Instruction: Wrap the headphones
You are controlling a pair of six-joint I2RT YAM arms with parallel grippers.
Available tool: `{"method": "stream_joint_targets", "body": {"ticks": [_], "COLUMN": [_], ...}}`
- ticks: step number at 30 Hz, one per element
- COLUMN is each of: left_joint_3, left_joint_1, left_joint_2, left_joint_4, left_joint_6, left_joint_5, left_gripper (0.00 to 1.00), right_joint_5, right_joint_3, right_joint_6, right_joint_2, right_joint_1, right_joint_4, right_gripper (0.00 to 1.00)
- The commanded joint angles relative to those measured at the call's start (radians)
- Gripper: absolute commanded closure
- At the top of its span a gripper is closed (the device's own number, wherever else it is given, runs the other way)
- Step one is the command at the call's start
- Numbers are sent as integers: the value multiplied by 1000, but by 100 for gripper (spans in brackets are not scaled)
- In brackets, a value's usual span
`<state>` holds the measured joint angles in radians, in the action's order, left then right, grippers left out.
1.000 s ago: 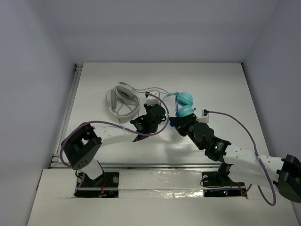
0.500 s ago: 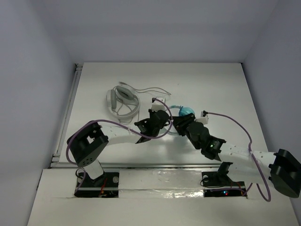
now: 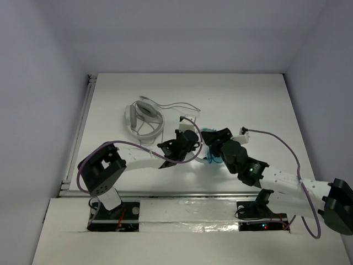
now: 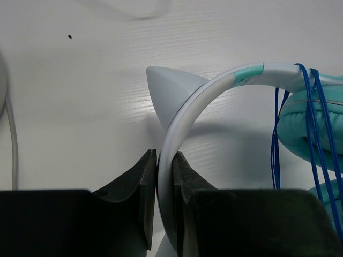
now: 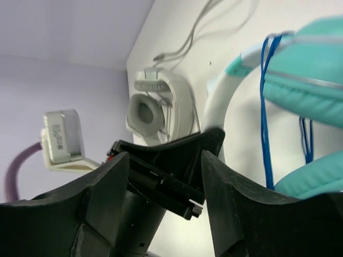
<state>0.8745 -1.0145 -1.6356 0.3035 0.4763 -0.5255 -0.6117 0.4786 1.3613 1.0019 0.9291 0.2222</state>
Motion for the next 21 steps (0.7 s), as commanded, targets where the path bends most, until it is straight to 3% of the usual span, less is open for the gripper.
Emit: {"method": "stream_joint_targets", "body": {"ticks": [1, 2, 4, 6, 7, 8, 13, 19, 21], "left_joint_3": [29, 24, 11, 1, 0, 1, 35, 95, 96], "left_joint_1": [-6, -6, -6, -6, -6, -6, -6, -6, -6], "left_joint_2": [92, 94, 100, 99, 91, 85, 13, -82, -93], "left_joint_4": [65, 66, 72, 77, 86, 86, 97, 85, 91], "left_joint_6": [30, 31, 31, 33, 30, 27, 19, 10, 10], "left_joint_5": [4, 5, 7, 13, 19, 22, 70, 79, 78], "left_gripper": [100, 100, 100, 100, 100, 100, 100, 100, 93], "right_joint_5": [-140, -157, -225, -270, -313, -335, -439, -450, -448], "right_joint_3": [70, 77, 90, 109, 114, 120, 144, 147, 149], "right_joint_6": [-80, -93, -111, -128, -146, -155, -233, -312, -323], "right_joint_2": [-78, -94, -132, -157, -169, -189, -276, -427, -460], "right_joint_1": [-4, -4, -4, -4, -4, -4, -4, -4, -4], "right_joint_4": [-85, -125, -187, -279, -303, -361, -507, -619, -658], "right_gripper": [39, 40, 57, 75, 91, 97, 100, 98, 97]}}
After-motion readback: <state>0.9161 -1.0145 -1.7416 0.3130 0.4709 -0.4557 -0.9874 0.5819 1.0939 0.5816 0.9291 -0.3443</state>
